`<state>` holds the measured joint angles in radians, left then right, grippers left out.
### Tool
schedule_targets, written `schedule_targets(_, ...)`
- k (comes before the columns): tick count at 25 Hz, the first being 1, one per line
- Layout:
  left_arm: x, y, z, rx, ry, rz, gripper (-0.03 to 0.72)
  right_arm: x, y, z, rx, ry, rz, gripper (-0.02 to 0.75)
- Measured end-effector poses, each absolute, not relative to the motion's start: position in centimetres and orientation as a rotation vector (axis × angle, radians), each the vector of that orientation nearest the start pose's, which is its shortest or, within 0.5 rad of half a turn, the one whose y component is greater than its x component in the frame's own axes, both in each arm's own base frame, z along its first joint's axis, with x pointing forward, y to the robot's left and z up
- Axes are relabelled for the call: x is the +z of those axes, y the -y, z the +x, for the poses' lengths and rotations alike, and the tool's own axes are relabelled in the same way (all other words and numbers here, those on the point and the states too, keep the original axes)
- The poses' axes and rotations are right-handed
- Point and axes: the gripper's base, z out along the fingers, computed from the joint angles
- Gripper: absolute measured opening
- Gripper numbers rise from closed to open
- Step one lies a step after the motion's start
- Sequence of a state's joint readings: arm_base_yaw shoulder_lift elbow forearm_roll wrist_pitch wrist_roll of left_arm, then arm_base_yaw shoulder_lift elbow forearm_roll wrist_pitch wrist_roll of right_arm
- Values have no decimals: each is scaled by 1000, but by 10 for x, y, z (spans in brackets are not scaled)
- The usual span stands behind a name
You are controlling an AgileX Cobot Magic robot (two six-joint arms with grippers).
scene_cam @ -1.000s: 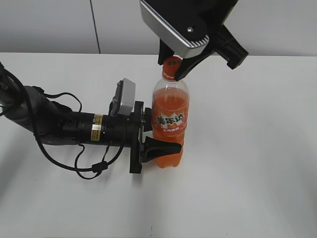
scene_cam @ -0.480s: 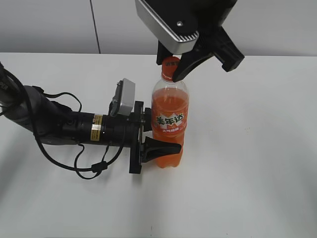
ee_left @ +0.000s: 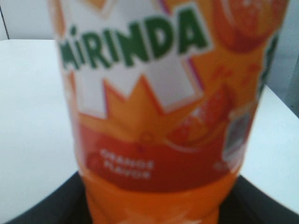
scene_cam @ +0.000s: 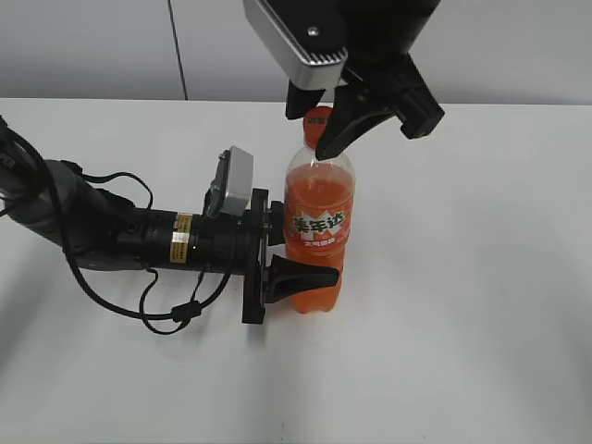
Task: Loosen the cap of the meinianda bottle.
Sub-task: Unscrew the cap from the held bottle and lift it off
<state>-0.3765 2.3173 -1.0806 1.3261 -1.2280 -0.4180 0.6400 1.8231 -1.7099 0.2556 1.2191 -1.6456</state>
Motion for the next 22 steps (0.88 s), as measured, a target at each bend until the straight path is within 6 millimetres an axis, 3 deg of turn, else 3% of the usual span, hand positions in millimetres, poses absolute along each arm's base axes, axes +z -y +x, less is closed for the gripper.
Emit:
schedule_targets(4,65,215,317,-1109,-1358,1378,403,319,-249,298,103,-1242,-2437,426)
schedule_targets(11,65,215,317,-1109,-1358,1378,403,319,-249,298,131,-1353,-2379,439)
schedule_targets(15,65,215,318,-1109,-1356,1378,403,322,-251,298,181,-1519,-2266,463)
schedule_targets(22,65,215,318,-1109,-1357,1378,403,340,-257,292,351,-1656,-2066,542)
